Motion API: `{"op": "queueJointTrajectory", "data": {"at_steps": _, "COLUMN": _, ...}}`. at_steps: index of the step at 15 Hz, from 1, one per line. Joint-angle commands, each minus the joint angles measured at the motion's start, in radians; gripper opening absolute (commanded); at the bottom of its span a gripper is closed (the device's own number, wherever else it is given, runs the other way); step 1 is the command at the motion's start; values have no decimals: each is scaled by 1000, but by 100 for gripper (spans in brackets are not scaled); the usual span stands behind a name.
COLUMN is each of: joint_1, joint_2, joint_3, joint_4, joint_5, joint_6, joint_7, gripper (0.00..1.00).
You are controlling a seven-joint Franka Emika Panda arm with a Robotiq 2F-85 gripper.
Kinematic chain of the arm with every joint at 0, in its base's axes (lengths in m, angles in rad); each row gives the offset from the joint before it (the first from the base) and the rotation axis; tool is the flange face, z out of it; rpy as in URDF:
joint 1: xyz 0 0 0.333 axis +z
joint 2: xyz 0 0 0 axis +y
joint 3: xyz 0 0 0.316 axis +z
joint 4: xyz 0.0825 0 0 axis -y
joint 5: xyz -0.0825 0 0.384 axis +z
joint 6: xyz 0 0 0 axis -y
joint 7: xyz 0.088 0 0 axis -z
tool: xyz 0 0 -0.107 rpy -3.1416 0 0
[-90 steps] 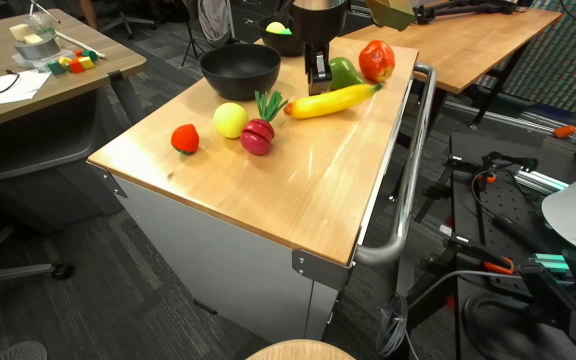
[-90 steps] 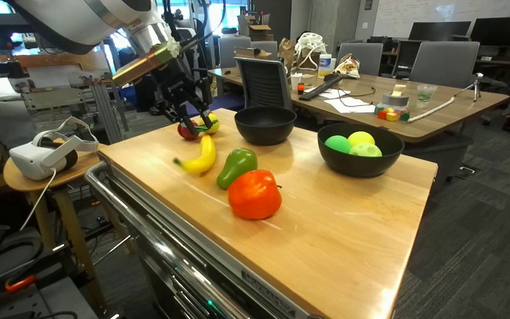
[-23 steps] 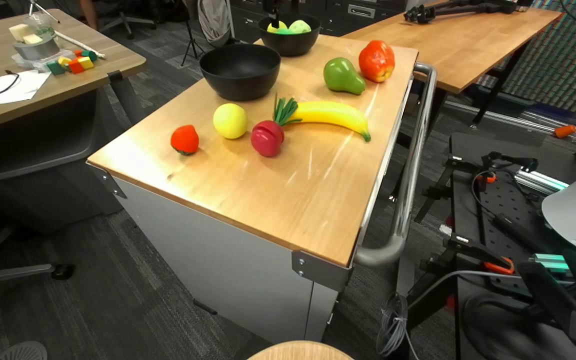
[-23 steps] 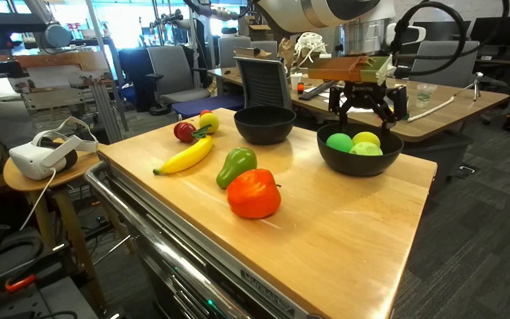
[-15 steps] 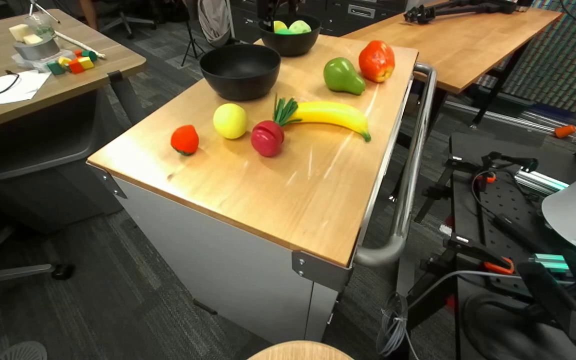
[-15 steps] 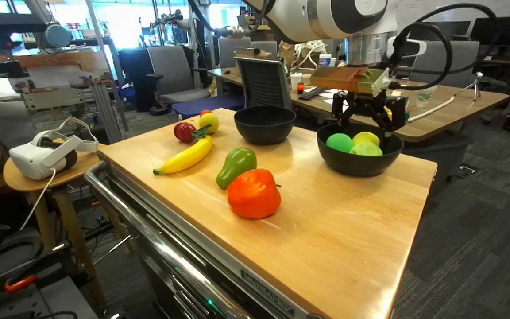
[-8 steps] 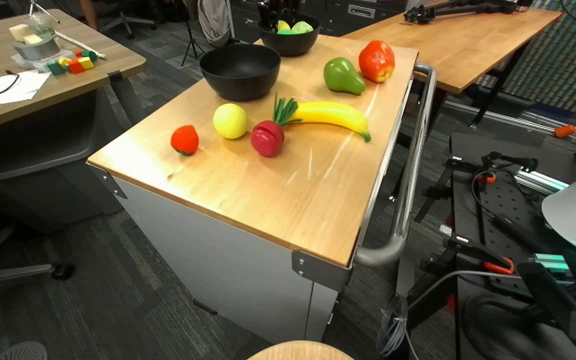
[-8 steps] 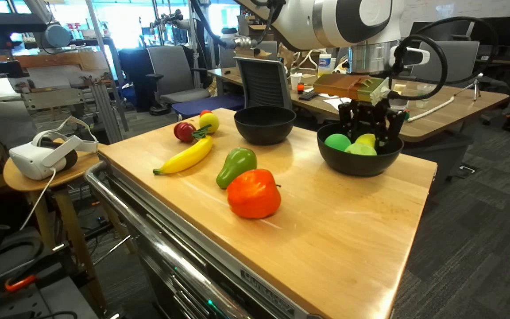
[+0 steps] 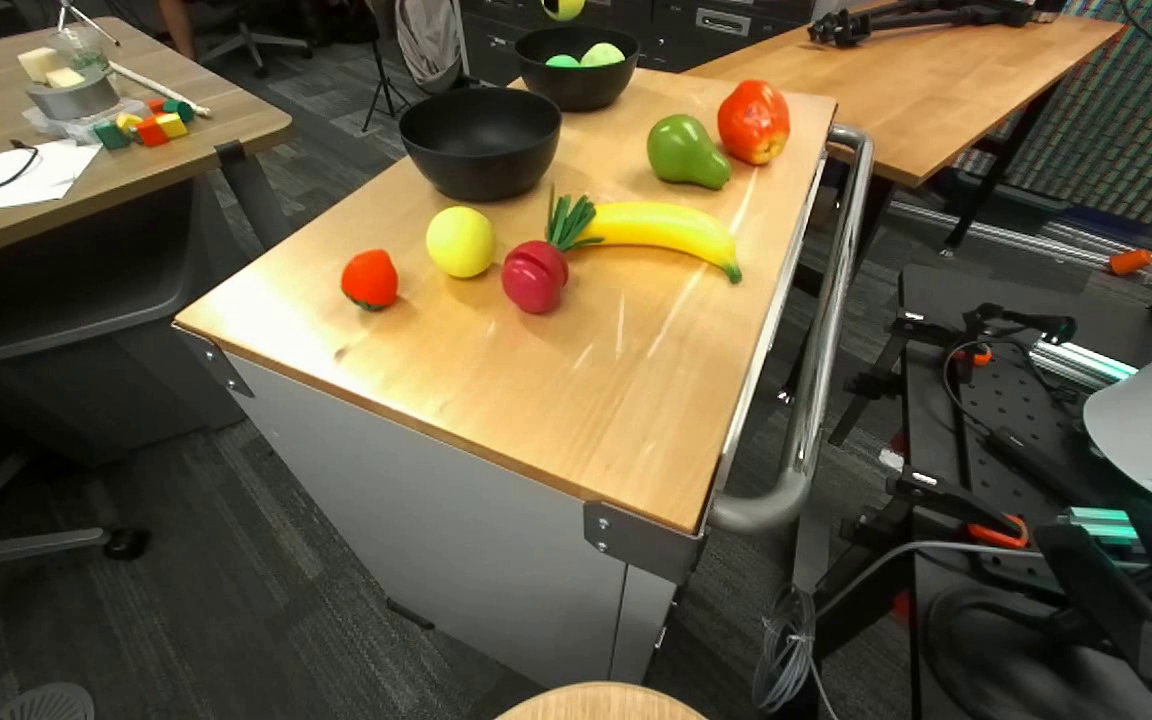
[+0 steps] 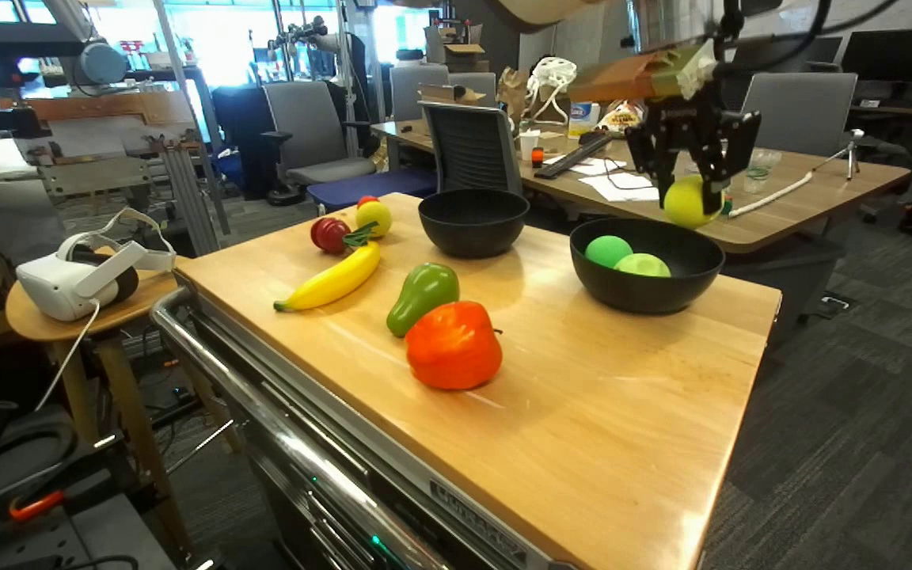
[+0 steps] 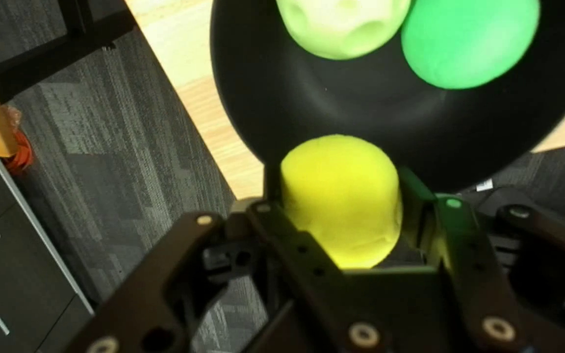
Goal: Take the toy fruits and vegetables from the black bowls and place them on the table
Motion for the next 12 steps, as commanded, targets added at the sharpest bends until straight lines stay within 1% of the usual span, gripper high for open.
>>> {"op": "queueJointTrajectory", "data": {"at_steps": 1, "joint_1": 64, "joint_2": -223, "joint_3": -13, "joint_4": -210, "joint_5": -20, "joint_6": -37, "joint_7": 82, "gripper": 29}}
{"op": "queueJointTrajectory", "data": {"at_steps": 3, "joint_1": 74, "joint_2": -303, "joint_3": 11, "joint_4": -283, "joint_5": 10, "joint_6": -121, "joint_7": 112, "gripper": 29}}
{"op": "queueJointTrajectory", "data": {"at_steps": 5, "joint_1": 95, "joint_2": -363, "joint_3": 22, "joint_4": -353, "joint_5": 19, "joint_6": -170, "joint_7": 157, "gripper": 29}}
{"op": "queueJointTrajectory", "data": {"at_steps": 8, "joint_1": 117, "joint_2": -417, "joint_3": 39, "joint_4": -440, "joint_5": 39, "joint_6": -191, "joint_7": 220, "gripper": 29}}
{"op": "queueJointTrajectory", "data": {"at_steps": 12, "joint_1": 136, "joint_2": -431, "joint_3": 66, "joint_4": -518, "joint_5": 83, "joint_6": -177, "joint_7": 260, "gripper": 29}}
